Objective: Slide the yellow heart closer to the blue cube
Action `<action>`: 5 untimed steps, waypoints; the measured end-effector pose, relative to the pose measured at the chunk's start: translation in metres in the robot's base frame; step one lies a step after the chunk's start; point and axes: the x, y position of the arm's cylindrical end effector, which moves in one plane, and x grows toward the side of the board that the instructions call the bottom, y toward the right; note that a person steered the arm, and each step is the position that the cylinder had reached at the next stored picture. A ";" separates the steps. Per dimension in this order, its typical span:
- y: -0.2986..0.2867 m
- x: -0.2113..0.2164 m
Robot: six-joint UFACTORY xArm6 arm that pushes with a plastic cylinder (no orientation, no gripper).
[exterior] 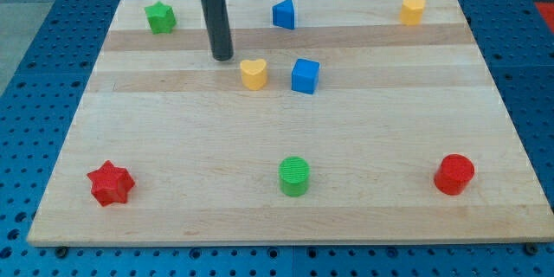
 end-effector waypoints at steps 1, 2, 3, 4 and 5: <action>-0.010 0.018; -0.008 0.034; 0.018 0.047; 0.052 0.049; 0.076 0.049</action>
